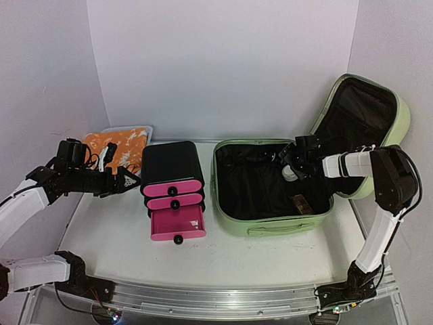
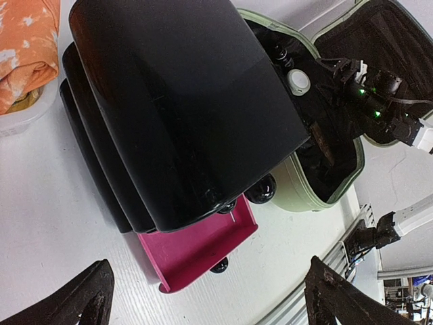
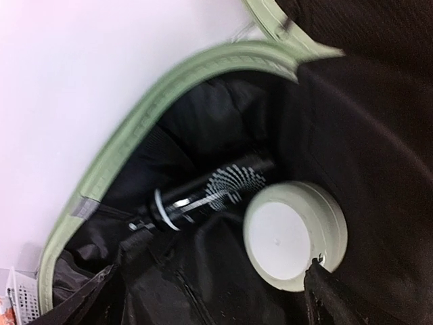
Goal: Open, take out, and arrange the luggage
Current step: Pick up the makeup from the center of the board.
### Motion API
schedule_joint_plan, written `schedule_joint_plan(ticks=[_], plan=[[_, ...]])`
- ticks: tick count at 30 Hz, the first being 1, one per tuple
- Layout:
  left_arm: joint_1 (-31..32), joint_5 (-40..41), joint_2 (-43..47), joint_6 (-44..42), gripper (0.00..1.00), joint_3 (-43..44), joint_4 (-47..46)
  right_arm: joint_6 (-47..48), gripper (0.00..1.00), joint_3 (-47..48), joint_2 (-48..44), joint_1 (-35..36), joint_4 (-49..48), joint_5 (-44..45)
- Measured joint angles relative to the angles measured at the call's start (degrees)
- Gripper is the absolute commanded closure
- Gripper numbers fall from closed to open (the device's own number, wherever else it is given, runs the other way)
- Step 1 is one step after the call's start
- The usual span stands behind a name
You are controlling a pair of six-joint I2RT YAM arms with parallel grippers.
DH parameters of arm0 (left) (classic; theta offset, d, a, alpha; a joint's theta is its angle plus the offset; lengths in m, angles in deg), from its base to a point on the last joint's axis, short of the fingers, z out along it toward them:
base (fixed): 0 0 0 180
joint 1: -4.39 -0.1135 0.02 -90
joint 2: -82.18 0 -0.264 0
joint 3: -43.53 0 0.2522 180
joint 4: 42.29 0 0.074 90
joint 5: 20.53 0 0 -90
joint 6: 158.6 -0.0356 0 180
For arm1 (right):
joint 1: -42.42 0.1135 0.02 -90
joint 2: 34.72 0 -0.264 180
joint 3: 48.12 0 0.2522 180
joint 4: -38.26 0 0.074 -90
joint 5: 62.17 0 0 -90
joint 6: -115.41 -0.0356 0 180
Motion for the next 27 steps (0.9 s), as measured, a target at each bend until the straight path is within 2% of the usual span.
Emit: schedule_joint_plan(ticks=[10,27], plan=[[0.0,0.0,0.2,0.0,0.01,0.0,0.0,-5.4,0.05,-0.7,2.1,-1.5,0.6,-2.8],[0.0,0.0,-1.0,0.0,0.01,0.0,0.0,-11.1,0.06,-1.5,6.8,-2.0,-2.4,-1.8]])
